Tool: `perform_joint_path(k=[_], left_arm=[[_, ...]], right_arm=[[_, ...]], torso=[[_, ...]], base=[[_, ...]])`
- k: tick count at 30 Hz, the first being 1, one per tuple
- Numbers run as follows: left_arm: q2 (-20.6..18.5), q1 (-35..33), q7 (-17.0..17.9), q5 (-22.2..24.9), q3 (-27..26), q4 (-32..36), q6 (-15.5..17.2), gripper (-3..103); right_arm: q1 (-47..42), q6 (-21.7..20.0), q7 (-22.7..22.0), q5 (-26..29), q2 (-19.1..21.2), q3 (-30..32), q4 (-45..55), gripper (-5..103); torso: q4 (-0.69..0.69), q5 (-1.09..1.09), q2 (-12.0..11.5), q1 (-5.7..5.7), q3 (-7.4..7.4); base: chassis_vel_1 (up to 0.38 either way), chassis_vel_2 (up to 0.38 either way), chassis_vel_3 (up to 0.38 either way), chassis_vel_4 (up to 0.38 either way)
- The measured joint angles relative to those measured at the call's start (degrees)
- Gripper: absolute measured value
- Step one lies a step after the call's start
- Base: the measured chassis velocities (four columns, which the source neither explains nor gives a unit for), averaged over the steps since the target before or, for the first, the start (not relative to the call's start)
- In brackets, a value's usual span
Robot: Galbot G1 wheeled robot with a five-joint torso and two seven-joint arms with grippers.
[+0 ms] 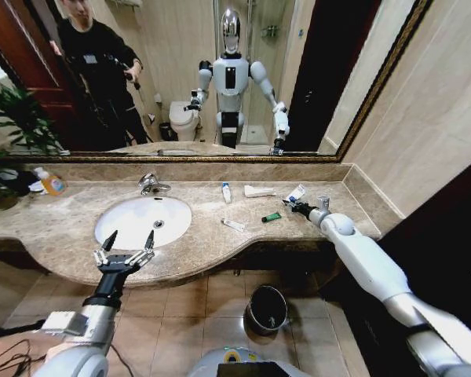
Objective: Pick up the trash from the sink and place it in the trash bin.
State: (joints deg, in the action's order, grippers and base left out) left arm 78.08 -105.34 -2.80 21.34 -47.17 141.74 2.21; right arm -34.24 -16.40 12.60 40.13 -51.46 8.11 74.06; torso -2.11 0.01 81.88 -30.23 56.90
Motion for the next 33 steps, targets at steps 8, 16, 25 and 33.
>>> perform_joint_path(k=[8,16,25,33], left_arm=[[0.0,0.0,0.0,0.0,0.0,0.0,0.0,100],[0.0,0.0,0.0,0.0,0.0,0.0,0.0,100],[0.0,0.0,0.0,0.0,0.0,0.0,0.0,100],[0.0,0.0,0.0,0.0,0.0,0.0,0.0,100]], right_arm=[[-9.5,0.1,-4.9,1.9,3.4,8.5,15.2,22],[-25.0,-4.0,-17.6,4.5,6.0,17.0,39.0,22],[-46.9,-7.9,-21.8,3.6,1.9,27.5,56.2,22],[-62.9,-1.6,-13.4,-5.9,-9.0,32.2,60.5,22]], torso=[[0.00,-0.02,0.0,0.00,0.00],[0.01,-0.05,0.0,0.01,-0.01],[0.01,-0.03,0.0,0.01,-0.01],[0.02,-0.01,0.0,0.01,-0.01]], base=[[0.000,0.000,0.000,0.000],[0.000,0.000,0.000,0.000],[0.000,0.000,0.000,0.000],[0.000,0.000,0.000,0.000]])
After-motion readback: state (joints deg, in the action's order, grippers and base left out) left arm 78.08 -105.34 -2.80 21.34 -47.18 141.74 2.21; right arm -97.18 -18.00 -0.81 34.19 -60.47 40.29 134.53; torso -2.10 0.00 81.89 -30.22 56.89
